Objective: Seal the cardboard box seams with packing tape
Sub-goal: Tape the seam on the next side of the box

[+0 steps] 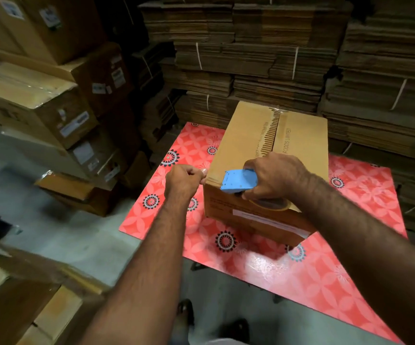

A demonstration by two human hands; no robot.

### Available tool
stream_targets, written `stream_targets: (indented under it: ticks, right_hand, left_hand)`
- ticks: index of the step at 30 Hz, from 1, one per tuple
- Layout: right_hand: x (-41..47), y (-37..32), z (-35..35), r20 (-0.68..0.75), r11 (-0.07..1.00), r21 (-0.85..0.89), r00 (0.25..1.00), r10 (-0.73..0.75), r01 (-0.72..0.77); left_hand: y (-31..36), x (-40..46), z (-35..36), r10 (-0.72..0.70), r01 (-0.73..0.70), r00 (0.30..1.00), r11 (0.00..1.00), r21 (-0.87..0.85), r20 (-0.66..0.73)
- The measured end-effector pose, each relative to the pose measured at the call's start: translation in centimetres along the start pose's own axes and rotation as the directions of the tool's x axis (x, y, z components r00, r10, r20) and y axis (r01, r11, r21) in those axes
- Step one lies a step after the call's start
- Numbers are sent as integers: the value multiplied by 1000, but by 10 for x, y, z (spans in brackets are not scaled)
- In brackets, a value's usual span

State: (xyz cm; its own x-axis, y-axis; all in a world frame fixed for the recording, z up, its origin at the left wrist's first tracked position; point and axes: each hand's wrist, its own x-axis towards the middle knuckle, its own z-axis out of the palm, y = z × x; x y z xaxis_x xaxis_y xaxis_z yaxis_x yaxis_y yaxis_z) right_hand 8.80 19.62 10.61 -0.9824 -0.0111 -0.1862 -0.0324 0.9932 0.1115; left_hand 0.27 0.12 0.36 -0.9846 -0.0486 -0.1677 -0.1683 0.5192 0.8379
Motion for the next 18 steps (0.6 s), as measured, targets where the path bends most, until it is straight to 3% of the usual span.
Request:
stream_targets:
  ticks: [8, 18]
  right_hand:
    - [5, -9, -4, 61, 999, 9, 997, 43, -43]
    - [15, -23, -8, 101, 998, -62, 995, 19, -13]
  left_hand:
    - [0, 11, 1, -3, 5, 1000, 989, 148, -10]
    - [-10, 16, -1, -51, 47, 996, 997, 55, 70]
